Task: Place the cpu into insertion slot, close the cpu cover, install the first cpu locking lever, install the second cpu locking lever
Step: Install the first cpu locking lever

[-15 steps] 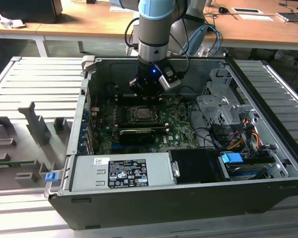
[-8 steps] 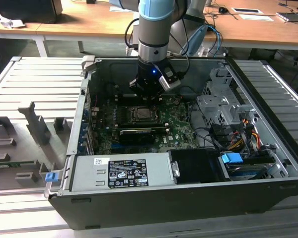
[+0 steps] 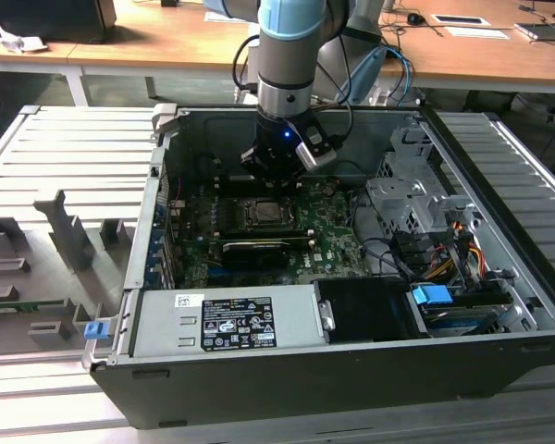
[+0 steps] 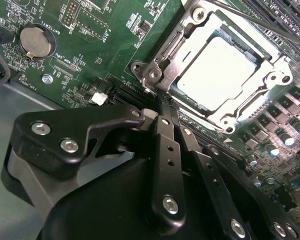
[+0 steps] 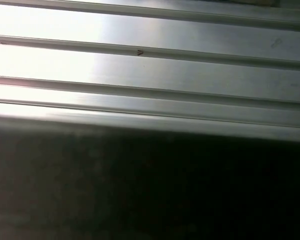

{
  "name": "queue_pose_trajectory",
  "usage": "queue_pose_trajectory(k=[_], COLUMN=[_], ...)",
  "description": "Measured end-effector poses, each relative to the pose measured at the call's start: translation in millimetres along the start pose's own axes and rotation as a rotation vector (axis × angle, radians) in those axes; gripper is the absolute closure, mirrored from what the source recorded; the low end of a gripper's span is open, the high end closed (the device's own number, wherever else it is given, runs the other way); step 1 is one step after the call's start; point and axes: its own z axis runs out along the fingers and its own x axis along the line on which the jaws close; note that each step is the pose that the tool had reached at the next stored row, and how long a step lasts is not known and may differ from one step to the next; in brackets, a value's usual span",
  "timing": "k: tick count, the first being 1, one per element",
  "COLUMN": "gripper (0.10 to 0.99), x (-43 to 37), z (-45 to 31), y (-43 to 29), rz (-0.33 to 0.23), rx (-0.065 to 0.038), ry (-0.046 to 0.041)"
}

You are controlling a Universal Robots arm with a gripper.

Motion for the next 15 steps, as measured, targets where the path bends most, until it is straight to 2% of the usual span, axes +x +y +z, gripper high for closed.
queue_pose_trajectory(k=[3, 4, 15], gripper=[0.980, 0.980, 0.980], x=[-0.1, -0.1, 0.3], z=[-9.7, -10.7, -10.9], y=[0.4, 0.4, -4.2], rz=[0.000, 0.000, 0.000], rx=[0.004, 0.004, 0.005], ry=[0.0006, 0.0008, 0.0007])
